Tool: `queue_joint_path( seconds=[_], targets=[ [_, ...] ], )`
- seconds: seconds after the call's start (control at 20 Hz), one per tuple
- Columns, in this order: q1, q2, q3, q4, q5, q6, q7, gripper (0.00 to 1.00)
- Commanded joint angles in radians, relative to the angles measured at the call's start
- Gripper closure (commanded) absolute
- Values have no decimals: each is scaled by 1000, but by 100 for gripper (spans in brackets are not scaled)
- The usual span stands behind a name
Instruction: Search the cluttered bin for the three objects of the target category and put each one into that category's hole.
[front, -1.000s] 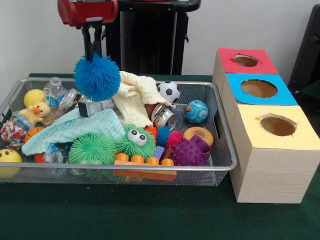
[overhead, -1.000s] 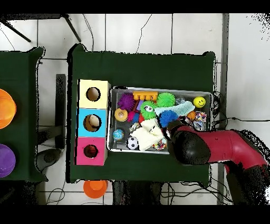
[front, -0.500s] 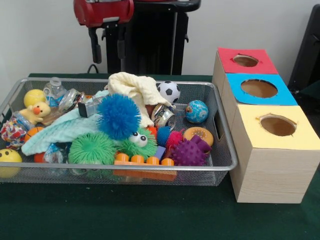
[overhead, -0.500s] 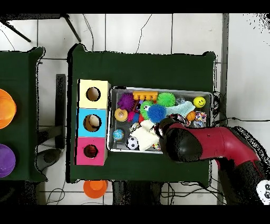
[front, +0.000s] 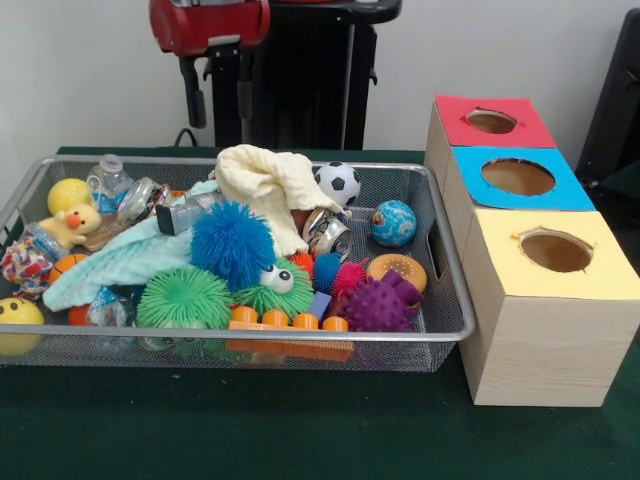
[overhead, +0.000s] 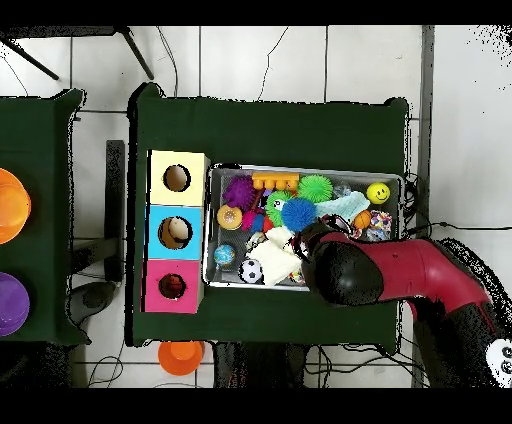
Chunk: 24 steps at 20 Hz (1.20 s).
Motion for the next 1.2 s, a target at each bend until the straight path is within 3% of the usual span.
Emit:
queue_joint_path(
  seconds=[0.05, 1.0, 1.2],
  targets=[
    [-28, 87, -44, -45, -95, 107, -99, 0],
    [-165, 219, 16, -148, -224, 151, -271, 0],
    [-187, 276, 18, -186, -268, 142, -295, 0]
  ],
)
